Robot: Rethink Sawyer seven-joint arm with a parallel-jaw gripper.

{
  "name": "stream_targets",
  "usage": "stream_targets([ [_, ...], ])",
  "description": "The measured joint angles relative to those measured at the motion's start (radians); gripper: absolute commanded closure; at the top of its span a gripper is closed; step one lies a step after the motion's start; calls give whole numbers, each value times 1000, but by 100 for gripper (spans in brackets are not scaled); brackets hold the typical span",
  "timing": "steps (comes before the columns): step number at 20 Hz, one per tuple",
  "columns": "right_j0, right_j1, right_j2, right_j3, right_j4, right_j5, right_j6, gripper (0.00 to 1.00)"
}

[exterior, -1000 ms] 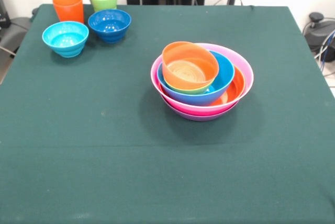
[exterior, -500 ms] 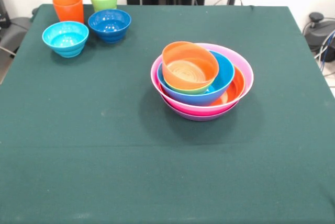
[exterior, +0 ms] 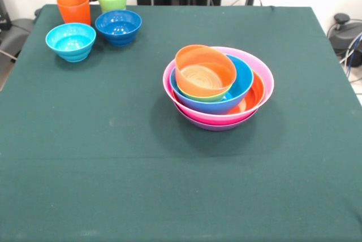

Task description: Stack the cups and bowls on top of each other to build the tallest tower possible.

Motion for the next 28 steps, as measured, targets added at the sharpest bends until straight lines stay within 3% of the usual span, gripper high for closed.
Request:
stream_targets([
  [8, 11, -9, -7, 7, 0, 0, 0, 0],
  [15, 87, -27, -56, 34, -4, 1, 26, 0],
  [21, 196, -41, -118, 52, -30, 0, 153, 0],
  [28, 251, -62, -144, 56, -36, 0, 286, 0],
])
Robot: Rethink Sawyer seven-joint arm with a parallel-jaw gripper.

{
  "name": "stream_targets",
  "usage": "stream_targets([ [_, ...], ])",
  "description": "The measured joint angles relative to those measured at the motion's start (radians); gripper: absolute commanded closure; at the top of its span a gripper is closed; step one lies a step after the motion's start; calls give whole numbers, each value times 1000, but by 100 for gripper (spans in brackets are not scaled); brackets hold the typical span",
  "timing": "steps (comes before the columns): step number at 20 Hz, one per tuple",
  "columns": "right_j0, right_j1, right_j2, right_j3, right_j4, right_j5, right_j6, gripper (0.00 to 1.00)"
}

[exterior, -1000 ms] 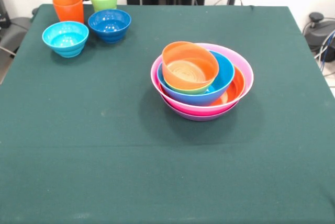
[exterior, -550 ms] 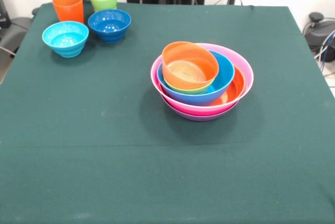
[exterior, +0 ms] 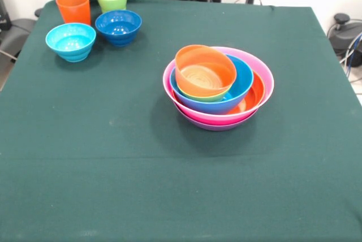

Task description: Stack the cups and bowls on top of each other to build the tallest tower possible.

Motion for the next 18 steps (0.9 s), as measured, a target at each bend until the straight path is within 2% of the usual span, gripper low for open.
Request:
stream_targets([
  [18, 21, -21, -11, 0, -8, 0, 23, 0],
])
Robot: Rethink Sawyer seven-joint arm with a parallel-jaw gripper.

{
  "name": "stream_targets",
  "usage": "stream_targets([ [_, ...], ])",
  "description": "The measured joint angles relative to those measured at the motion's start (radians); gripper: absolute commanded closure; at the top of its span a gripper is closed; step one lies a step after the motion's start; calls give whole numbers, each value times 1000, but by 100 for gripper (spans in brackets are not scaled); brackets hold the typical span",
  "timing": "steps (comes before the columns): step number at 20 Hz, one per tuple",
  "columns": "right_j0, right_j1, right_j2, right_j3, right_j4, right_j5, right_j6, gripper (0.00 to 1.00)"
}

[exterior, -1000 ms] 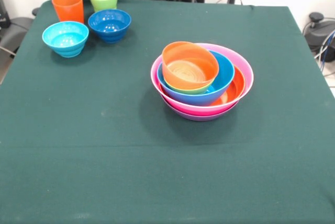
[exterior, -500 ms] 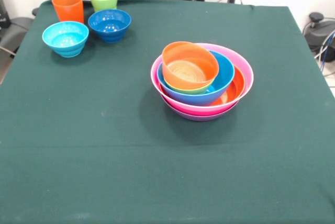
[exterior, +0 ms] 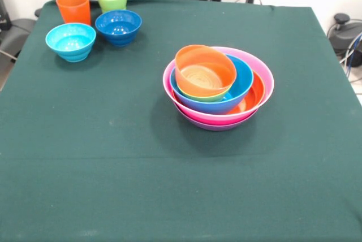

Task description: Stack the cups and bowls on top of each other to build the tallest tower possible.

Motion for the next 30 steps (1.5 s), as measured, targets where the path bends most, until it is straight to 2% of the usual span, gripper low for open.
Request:
stream_targets([
  [3, 12, 0, -8, 0, -5, -2, 1, 0],
  [13, 111, -12, -96, 7, -16, -65, 59, 0],
  [30, 105, -24, -134, 7, -15, -77, 85, 0],
])
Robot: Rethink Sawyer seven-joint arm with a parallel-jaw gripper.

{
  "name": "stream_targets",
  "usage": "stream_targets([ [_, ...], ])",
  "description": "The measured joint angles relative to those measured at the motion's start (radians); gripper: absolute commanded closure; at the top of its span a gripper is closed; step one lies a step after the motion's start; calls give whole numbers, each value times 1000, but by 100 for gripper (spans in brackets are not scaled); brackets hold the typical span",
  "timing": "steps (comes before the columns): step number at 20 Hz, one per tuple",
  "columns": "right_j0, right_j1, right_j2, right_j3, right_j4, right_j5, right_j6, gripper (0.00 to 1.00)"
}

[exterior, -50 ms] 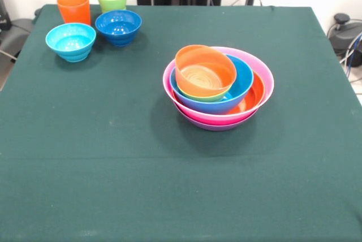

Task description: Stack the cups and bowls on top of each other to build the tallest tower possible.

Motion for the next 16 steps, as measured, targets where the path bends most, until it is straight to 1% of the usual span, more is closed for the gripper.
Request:
stream_targets([
  [6, -44, 0, 0, 1, 9, 0, 0, 0],
  [16, -151, -3, 0, 14, 72, 0, 0, 0],
])
